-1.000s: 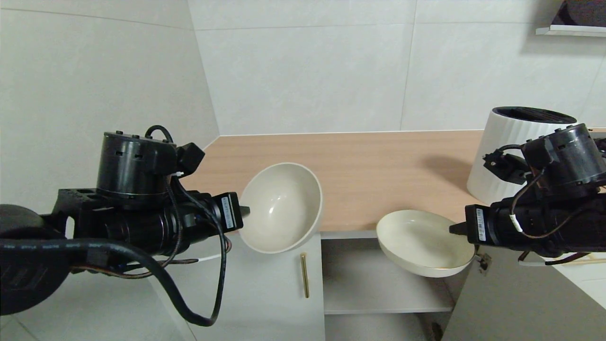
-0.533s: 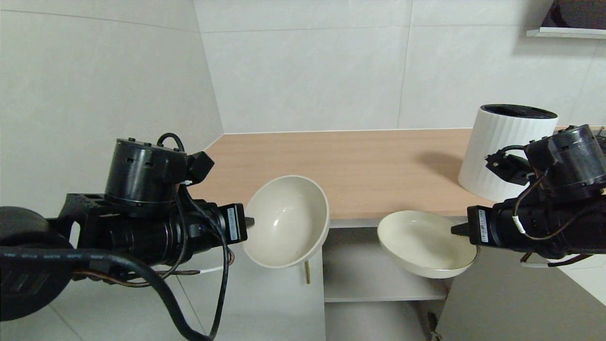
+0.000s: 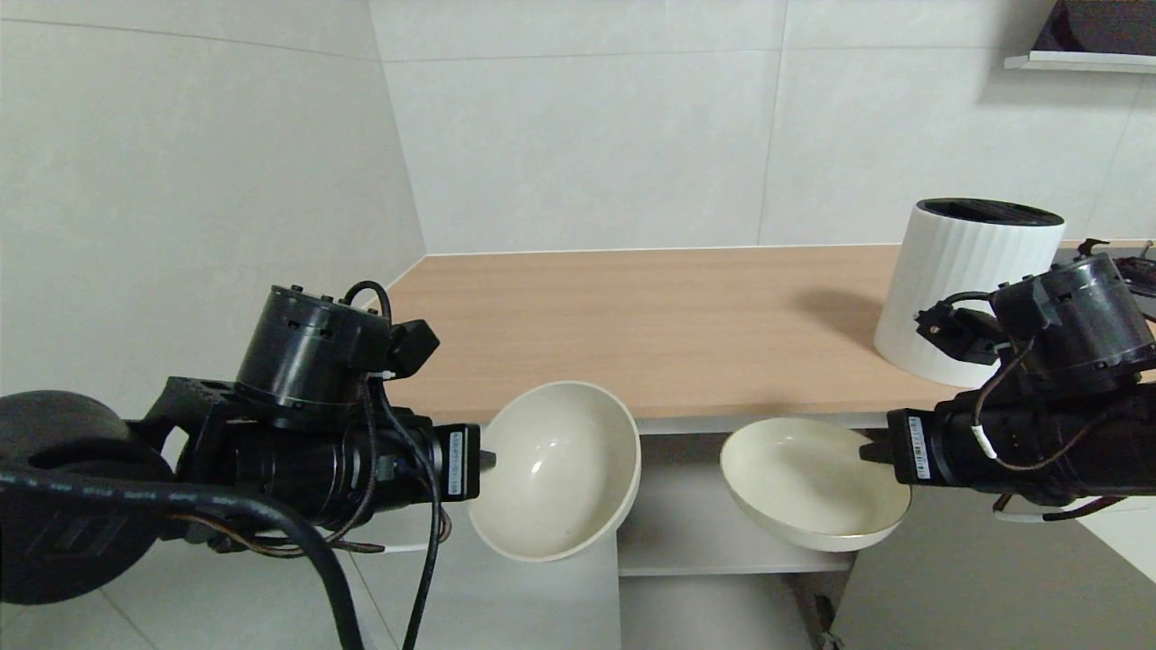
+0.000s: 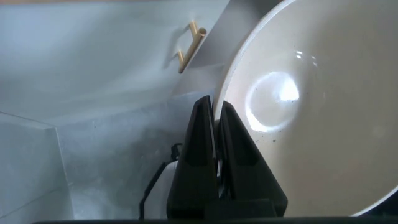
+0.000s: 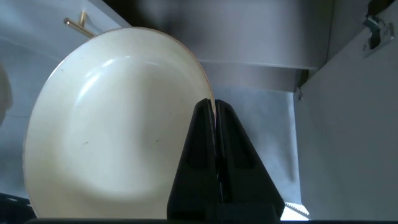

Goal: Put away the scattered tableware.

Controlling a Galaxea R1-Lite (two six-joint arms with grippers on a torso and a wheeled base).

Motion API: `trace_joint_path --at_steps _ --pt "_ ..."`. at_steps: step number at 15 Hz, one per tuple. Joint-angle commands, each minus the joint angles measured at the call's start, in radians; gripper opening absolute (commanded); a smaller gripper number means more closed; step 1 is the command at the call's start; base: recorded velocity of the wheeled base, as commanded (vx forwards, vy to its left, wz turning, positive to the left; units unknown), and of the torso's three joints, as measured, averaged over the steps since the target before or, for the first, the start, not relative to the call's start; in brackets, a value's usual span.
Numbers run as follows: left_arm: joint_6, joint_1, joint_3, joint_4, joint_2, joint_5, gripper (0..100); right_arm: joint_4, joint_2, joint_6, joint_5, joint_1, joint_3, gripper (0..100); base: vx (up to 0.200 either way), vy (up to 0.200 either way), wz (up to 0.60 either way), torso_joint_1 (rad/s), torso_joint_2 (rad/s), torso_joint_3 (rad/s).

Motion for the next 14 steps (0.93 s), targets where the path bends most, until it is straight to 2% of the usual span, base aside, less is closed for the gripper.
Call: trace_joint_path --at_steps 1,4,14 --pt "0.000 -0.001 -0.001 -0.001 0.009 -0.001 0 0.000 0.005 -0.001 0.000 0.003 0.010 0 0.000 0.000 0.00 0.000 0.00 0.000" --pt "0.001 -0.001 0.005 -0.001 -0.001 -0.004 0 0.000 0.005 -0.003 0.000 0.006 0.022 0 0.000 0.000 0.00 -0.121 0.31 0.181" --pt "0.001 -0.011 0.008 -0.001 -0.007 -0.005 0 -0.005 0.020 -0.003 0.002 0.053 0.056 0 0.000 0.000 0.00 -0.151 0.46 0.300"
